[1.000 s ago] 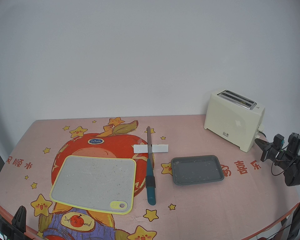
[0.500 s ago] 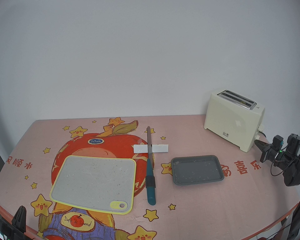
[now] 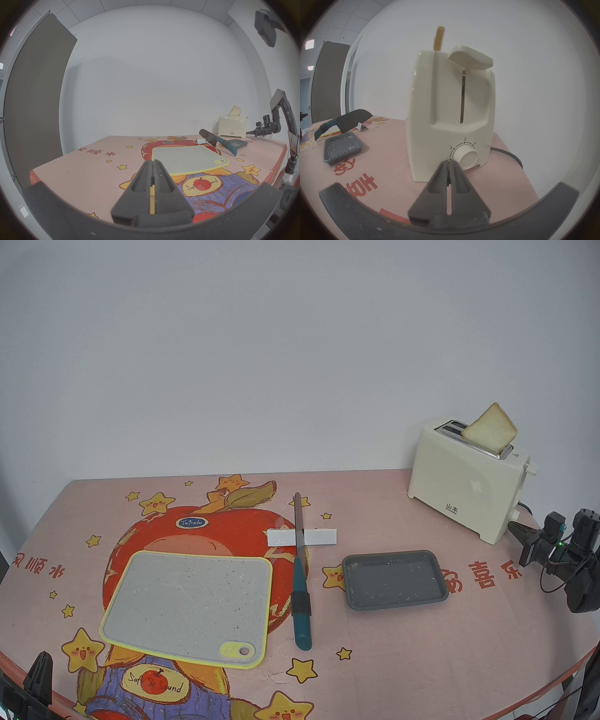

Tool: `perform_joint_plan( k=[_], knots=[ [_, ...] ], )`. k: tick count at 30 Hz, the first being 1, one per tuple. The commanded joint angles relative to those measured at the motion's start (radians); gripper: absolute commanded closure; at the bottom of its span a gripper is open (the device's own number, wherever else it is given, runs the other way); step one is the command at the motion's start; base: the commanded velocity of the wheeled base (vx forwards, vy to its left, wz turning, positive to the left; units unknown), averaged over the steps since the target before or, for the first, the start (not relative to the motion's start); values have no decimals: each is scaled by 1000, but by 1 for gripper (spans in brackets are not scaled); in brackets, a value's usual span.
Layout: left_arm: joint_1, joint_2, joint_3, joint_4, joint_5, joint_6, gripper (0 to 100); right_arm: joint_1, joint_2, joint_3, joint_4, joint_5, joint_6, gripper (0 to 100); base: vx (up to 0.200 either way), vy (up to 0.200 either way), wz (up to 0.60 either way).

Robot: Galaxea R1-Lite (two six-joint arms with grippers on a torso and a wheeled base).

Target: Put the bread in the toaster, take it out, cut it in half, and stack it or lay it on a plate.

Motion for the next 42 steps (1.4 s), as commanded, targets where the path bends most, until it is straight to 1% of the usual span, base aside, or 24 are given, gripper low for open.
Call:
perform_joint_plan(
  k=[1, 18, 20, 21, 32, 42],
  knots=[
    [-1, -7, 18, 0, 0, 0, 100, 2, -3, 5, -1, 0, -1, 100, 0, 0, 0],
    [-1, -7, 18, 0, 0, 0, 100, 5, -14, 15, -2, 0, -4, 100, 0, 0, 0],
    [-1, -7, 18, 0, 0, 0, 100, 6, -33, 18, -7, 0, -4, 100, 0, 0, 0],
    [-1, -7, 18, 0, 0, 0, 100, 9, -74, 35, -19, 0, -2, 100, 0, 0, 0],
    [-1, -7, 18, 0, 0, 0, 100, 31, -273, 92, 4, 1, 2, 100, 0, 0, 0],
    [-1, -7, 18, 0, 0, 0, 100, 40, -491, 91, 171, 4, 1, 100, 0, 0, 0]
  ],
)
